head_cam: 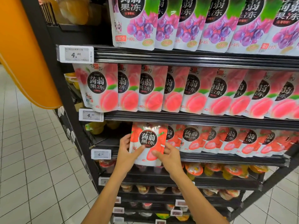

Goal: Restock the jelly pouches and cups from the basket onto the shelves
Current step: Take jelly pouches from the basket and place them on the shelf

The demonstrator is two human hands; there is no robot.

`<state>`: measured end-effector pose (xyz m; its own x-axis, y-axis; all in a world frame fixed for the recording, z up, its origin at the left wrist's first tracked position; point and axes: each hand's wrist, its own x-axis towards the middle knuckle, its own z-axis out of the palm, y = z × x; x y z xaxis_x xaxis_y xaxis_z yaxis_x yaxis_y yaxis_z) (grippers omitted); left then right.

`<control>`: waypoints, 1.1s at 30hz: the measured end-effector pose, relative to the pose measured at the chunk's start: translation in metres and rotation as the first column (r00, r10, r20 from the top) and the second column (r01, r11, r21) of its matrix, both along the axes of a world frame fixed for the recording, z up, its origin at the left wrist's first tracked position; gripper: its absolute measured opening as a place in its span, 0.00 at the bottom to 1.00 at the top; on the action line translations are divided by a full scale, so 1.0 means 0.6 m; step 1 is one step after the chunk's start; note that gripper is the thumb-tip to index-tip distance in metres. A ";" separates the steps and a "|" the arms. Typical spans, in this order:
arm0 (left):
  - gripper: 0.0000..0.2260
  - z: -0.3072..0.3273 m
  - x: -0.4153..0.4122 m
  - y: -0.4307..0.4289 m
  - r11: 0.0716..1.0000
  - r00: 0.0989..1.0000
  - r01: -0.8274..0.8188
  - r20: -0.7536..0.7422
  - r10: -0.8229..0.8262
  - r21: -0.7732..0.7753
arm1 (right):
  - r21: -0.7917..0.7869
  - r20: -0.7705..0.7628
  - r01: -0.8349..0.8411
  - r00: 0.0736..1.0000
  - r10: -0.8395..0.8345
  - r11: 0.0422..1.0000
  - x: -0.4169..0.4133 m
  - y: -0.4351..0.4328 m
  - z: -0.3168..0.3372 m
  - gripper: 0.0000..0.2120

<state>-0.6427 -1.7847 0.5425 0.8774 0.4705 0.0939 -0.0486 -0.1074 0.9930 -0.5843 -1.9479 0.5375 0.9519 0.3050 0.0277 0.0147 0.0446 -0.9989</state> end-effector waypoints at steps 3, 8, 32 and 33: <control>0.28 -0.002 -0.002 -0.010 0.969 0.991 -0.131 0.041 0.125 0.209 | -0.062 0.049 0.123 0.992 -0.120 0.990 0.023 0.013 0.014 0.21; 0.26 -0.007 0.014 -0.050 0.936 1.000 0.009 -0.019 -0.003 0.352 | -0.167 0.090 0.222 0.974 -0.209 0.961 0.047 0.043 0.007 0.19; 0.28 -0.057 0.031 -0.074 0.953 0.997 -0.013 -0.072 0.036 0.302 | -0.521 0.358 0.491 0.868 -0.343 0.699 0.029 0.021 -0.050 0.06; 0.28 -0.059 0.032 -0.074 0.955 0.997 -0.015 -0.070 0.038 0.297 | -0.529 0.360 0.497 0.866 -0.348 0.688 0.029 0.021 -0.050 0.06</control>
<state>-0.6235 -1.8293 0.5073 0.8747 0.4547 0.1678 0.0305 -0.3971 0.9173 -0.5668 -1.9354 0.5074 0.9737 -0.1036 0.2030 0.0987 -0.6108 -0.7856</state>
